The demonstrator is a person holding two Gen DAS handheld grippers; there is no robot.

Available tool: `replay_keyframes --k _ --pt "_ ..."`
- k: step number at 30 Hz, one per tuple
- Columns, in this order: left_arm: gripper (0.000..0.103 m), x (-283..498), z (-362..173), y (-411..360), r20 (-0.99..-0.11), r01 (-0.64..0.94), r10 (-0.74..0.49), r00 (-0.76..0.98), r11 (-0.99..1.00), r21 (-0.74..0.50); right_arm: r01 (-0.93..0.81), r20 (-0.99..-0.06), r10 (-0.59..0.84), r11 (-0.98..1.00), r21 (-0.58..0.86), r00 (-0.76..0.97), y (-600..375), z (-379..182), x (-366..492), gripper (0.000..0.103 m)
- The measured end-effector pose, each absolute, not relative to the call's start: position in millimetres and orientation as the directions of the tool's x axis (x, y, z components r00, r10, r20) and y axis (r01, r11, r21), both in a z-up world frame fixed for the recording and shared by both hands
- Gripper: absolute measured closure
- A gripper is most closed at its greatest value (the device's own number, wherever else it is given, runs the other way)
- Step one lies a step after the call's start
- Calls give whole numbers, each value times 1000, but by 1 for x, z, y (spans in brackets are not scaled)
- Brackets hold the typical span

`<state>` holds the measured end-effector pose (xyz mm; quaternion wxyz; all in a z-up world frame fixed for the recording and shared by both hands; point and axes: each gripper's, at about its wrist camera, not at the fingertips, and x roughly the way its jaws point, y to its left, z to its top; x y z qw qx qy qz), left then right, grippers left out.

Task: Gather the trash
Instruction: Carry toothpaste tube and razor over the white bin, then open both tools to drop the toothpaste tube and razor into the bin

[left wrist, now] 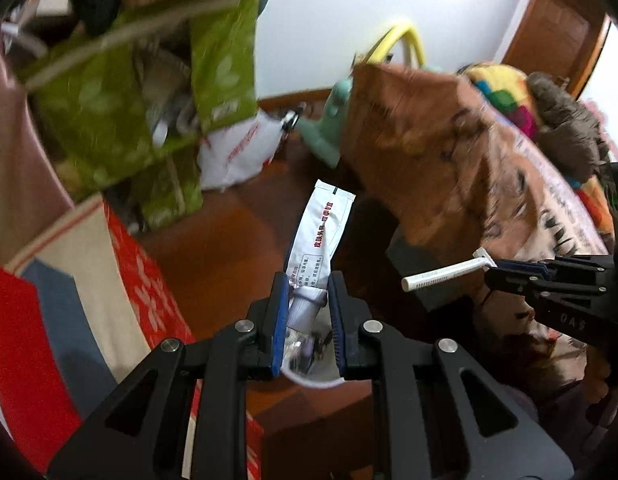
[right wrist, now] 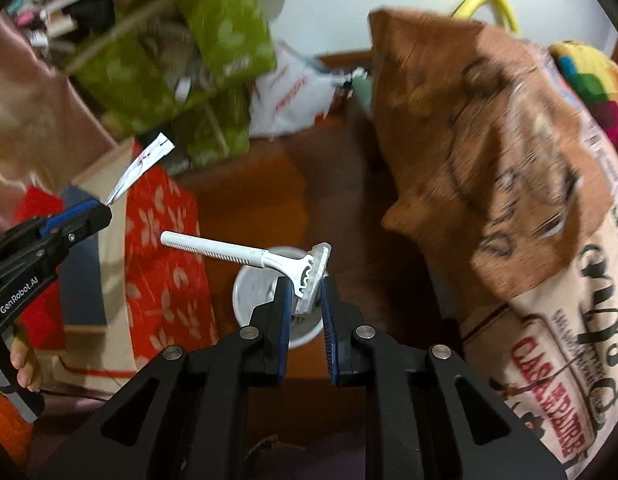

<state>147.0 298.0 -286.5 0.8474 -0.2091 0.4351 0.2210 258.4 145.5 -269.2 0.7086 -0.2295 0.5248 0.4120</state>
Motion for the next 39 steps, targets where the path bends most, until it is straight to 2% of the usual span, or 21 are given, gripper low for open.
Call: replay_keyframes --k 11,15,18,20,28,30,31,32,39 --pt "84 146 -354 291 -903 -590 144 404 796 -137 -838 -982 182 543 57 51 177 -337 259 89" --pt "84 151 -366 292 -914 -589 126 386 796 -140 -841 -987 160 532 97 -12 189 -351 262 89" --pt "84 157 -373 292 -919 -585 109 378 797 -146 -817 -982 163 551 170 -94 193 -355 268 74" --pt "84 162 -377 290 -922 -582 95 374 799 -154 -797 -971 201 562 222 -129 186 -352 271 57" --pt "83 188 -388 283 -934 -551 33 356 814 -181 -787 -973 226 590 178 -50 165 -334 284 56" --pt "71 194 -392 283 -940 -555 21 339 812 -182 -785 -971 236 596 168 -28 158 -327 286 56" --pt "52 196 -394 284 -946 -564 27 323 808 -170 -787 -971 239 596 159 -15 155 -323 285 56" --pt "48 198 -396 284 -949 -575 35 315 802 -162 -789 -971 241 595 151 -5 154 -321 286 56" --pt "48 191 -363 273 -935 -548 85 343 827 -126 -807 -950 294 583 90 106 135 -280 271 56"
